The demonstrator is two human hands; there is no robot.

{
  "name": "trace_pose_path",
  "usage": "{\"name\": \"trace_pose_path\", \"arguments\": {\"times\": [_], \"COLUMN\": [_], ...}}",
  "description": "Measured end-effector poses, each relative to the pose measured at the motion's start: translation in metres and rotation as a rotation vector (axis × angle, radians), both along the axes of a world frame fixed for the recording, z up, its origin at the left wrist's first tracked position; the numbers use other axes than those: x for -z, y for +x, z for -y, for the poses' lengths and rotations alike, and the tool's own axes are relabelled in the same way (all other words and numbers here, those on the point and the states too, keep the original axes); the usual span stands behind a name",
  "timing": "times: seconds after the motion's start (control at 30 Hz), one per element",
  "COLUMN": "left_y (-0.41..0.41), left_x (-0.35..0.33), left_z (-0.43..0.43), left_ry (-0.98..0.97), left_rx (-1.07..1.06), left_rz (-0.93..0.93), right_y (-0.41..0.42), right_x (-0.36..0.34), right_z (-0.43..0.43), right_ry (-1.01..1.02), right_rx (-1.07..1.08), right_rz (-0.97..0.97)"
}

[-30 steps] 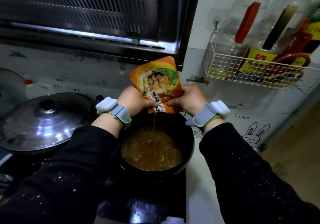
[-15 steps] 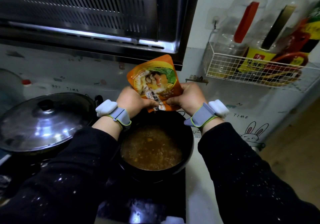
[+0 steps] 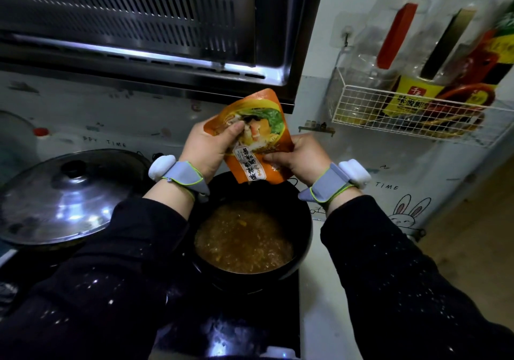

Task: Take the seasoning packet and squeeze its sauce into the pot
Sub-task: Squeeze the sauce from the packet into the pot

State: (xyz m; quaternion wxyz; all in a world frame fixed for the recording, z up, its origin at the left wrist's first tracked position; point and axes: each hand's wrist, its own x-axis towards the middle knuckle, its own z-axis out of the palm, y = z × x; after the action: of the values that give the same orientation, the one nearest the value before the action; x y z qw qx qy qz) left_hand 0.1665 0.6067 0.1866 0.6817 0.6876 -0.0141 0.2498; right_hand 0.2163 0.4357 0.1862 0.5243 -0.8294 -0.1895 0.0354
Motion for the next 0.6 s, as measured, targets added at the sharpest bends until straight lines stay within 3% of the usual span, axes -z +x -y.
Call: {"name": "trace_pose_path", "arguments": {"times": [0.2,0.6], "left_y": [0.003,0.003], "left_x": [0.008,0.015], "left_z": [-0.003,-0.001], "left_ry": [-0.1,-0.107], "left_rx": [-0.007,0.042], "left_rz": [0.021,0.015], "right_y": [-0.005,-0.006], "right_x": [0.002,0.013], "right_z": [-0.005,-0.007], "right_ry": [0.013,0.004], "right_rx": [0.049,0.105], "right_rz": [0.024,0.017]}}
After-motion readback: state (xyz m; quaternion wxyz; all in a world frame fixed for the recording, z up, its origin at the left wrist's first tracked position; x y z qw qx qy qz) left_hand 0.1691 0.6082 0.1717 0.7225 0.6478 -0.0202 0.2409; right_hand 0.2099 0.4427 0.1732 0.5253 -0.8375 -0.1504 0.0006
